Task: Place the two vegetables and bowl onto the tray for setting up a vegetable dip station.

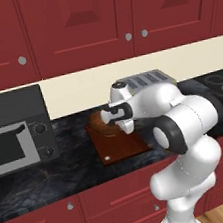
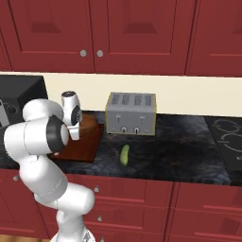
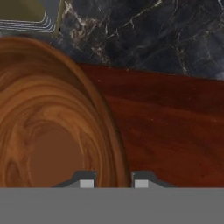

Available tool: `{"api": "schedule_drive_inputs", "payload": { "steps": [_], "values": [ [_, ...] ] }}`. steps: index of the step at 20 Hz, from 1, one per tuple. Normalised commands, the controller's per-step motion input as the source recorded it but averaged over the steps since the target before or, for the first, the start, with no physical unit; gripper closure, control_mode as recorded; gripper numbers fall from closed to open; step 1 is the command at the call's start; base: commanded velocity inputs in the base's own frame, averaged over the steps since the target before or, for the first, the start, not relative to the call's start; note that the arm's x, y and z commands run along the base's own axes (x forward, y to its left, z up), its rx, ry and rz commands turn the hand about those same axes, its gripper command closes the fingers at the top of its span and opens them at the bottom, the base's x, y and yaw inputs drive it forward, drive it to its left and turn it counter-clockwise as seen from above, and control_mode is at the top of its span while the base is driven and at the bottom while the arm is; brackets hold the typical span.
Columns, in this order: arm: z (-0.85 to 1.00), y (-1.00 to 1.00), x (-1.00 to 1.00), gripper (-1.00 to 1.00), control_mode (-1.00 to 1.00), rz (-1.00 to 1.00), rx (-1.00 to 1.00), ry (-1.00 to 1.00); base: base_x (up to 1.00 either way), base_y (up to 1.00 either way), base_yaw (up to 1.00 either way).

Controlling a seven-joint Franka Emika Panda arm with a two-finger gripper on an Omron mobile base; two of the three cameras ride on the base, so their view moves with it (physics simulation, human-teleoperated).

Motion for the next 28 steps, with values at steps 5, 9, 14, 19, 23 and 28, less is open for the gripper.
{"api": "schedule_drive_inputs", "payload": {
  "steps": [5, 9, 14, 19, 23, 28],
  "values": [
    [-0.08, 0.02, 0.16, 1.00, -1.00, -0.05, -0.02, 0.00, 0.00, 0.00, 0.00],
    [-0.08, 0.02, 0.16, 1.00, -1.00, -0.05, 0.00, 0.00, 0.00, 0.00, 0.00],
    [-0.10, 0.03, 0.14, 1.00, -1.00, -0.05, 0.00, 0.00, 0.00, 0.00, 0.00],
    [-0.14, 0.04, 0.12, 1.00, -1.00, -0.04, 0.00, 0.03, 0.00, 0.00, 0.00],
    [-0.15, 0.04, 0.09, 1.00, -1.00, -0.03, 0.00, 0.03, 0.00, 0.00, 0.00],
    [-0.16, 0.05, 0.05, 1.00, -1.00, -0.02, 0.00, 0.04, 0.00, 0.00, 0.00]
  ]
}}
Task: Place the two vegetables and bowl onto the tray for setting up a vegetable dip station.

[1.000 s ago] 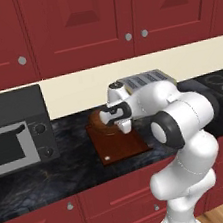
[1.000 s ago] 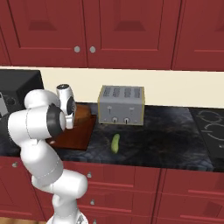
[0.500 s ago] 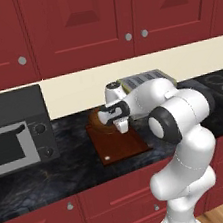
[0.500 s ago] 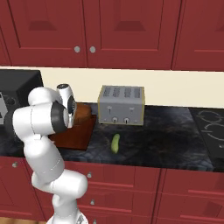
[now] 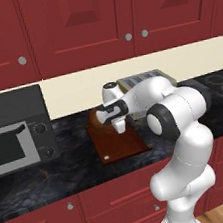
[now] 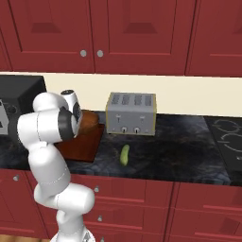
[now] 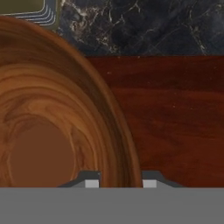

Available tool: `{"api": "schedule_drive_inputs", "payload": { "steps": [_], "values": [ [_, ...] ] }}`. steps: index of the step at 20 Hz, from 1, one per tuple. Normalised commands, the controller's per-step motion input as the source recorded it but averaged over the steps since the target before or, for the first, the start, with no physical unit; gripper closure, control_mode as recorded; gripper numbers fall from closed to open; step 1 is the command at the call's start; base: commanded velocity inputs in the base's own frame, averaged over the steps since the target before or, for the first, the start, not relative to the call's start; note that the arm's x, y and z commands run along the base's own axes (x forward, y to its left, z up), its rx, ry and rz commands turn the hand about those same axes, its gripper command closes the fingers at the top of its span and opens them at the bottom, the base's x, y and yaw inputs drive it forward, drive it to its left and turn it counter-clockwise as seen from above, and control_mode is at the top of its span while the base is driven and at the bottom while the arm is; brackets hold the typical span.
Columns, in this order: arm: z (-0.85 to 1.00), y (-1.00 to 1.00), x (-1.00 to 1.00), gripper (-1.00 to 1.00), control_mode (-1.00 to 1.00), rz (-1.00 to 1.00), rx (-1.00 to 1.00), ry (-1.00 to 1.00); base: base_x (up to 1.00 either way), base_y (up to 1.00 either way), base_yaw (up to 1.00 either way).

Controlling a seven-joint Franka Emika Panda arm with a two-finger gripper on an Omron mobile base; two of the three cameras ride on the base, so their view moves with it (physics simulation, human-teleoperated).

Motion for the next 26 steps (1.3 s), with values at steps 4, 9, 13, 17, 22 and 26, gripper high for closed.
{"api": "schedule_drive_inputs", "payload": {
  "steps": [4, 9, 13, 17, 22, 26],
  "values": [
    [-0.17, 0.04, 0.00, 1.00, -1.00, -0.02, 0.00, 0.03, 0.00, 0.00, 0.00],
    [-0.14, 0.03, 0.00, 1.00, -1.00, -0.02, 0.00, 0.04, 0.00, 0.00, 0.00],
    [-0.11, 0.06, 0.00, -1.00, -1.00, -0.03, 0.00, 0.11, 0.00, 0.00, 0.00],
    [-0.01, 0.00, -0.02, -1.00, -1.00, -0.01, 0.00, 0.01, 0.00, 0.00, 0.00],
    [0.07, 0.02, -0.06, -1.00, -1.00, 0.00, 0.00, 0.00, 0.00, 0.00, 0.00],
    [0.10, 0.06, -0.21, -1.00, -1.00, 0.00, 0.00, 0.00, 0.00, 0.00, 0.00]
  ]
}}
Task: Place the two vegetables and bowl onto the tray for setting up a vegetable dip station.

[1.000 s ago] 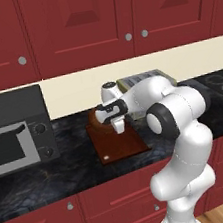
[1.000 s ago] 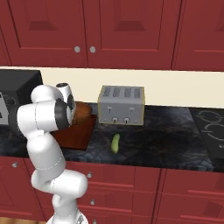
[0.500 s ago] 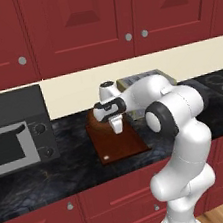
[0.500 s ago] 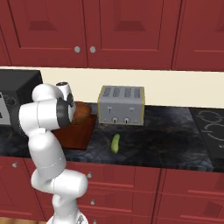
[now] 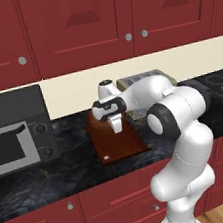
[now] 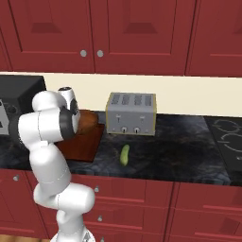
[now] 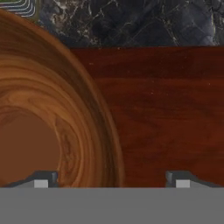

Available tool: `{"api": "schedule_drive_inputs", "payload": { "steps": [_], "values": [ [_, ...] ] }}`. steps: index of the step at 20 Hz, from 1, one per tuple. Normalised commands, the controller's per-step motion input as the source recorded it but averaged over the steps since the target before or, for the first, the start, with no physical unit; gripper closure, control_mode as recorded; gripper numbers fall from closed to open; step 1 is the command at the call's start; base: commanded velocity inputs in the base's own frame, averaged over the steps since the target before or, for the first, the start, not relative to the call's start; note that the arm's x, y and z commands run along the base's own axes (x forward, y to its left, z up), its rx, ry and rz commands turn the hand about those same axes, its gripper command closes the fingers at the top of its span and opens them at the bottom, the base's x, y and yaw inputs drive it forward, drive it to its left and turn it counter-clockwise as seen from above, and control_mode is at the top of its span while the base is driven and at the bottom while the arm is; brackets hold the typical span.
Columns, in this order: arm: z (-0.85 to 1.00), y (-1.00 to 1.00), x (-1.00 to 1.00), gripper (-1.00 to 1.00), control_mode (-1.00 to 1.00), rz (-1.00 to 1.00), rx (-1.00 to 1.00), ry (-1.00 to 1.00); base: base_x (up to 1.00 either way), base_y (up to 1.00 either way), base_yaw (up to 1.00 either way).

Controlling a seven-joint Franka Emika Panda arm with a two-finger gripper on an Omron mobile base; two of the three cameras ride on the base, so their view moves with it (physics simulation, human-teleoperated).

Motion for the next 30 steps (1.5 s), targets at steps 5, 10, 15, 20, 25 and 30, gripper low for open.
{"api": "schedule_drive_inputs", "payload": {
  "steps": [5, 10, 15, 20, 25, 30],
  "values": [
    [0.09, 0.04, -0.30, -1.00, -1.00, 0.00, 0.02, 0.00, 0.00, 0.00, 0.00],
    [0.09, 0.00, -0.40, -1.00, -1.00, 0.04, 0.00, 0.00, 0.00, 0.00, 0.00],
    [0.09, 0.00, -0.42, -1.00, -1.00, 0.17, 0.00, -0.03, 0.00, 0.00, 0.00],
    [0.15, 0.00, -0.28, -1.00, -1.00, 0.17, 0.02, -0.06, 0.00, 0.00, 0.00],
    [0.18, 0.00, -0.22, -1.00, -1.00, 0.16, 0.03, -0.04, 0.00, 0.00, 0.00],
    [0.19, 0.00, -0.30, -1.00, -1.00, 0.27, 0.03, 0.00, 0.00, 0.00, 0.00]
  ]
}}
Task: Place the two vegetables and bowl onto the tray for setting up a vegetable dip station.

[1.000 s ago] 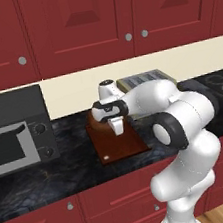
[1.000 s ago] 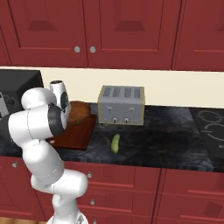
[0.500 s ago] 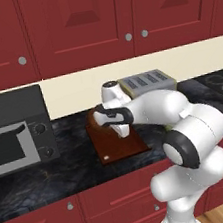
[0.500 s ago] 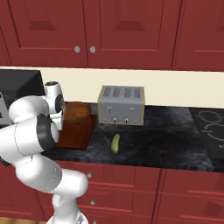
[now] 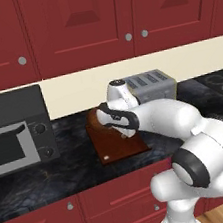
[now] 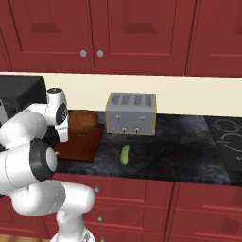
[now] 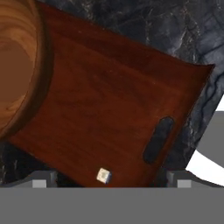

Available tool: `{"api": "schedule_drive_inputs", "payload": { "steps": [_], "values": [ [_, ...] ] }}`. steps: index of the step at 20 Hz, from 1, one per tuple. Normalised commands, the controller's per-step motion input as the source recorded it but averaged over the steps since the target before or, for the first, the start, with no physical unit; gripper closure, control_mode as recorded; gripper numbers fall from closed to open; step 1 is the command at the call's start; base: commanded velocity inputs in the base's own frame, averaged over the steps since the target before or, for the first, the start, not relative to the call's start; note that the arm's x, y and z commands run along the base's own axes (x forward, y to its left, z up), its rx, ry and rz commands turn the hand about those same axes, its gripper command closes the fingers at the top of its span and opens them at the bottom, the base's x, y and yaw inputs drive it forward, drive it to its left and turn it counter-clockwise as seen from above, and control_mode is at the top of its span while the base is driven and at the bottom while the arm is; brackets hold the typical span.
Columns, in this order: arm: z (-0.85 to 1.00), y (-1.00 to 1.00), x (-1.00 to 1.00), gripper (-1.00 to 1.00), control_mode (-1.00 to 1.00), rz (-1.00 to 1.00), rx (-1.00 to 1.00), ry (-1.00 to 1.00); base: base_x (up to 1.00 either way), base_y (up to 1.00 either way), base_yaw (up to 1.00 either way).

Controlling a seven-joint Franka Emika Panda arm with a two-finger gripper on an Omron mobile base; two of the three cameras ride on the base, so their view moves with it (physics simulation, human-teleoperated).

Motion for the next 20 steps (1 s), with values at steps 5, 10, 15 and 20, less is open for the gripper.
{"api": "schedule_drive_inputs", "payload": {
  "steps": [5, 10, 15, 20],
  "values": [
    [0.20, 0.00, -0.35, -1.00, -1.00, 0.31, 0.00, -0.01, 0.00, 0.00, 0.00],
    [0.16, -0.06, -0.37, -1.00, -1.00, 0.34, -0.03, -0.10, 0.00, 0.00, 0.00],
    [0.10, -0.08, -0.36, -1.00, -1.00, 0.31, -0.10, -0.08, 0.00, 0.00, 0.00],
    [0.06, -0.08, -0.33, -1.00, -1.00, 0.21, -0.13, -0.02, 0.00, 0.00, 0.00]
  ]
}}
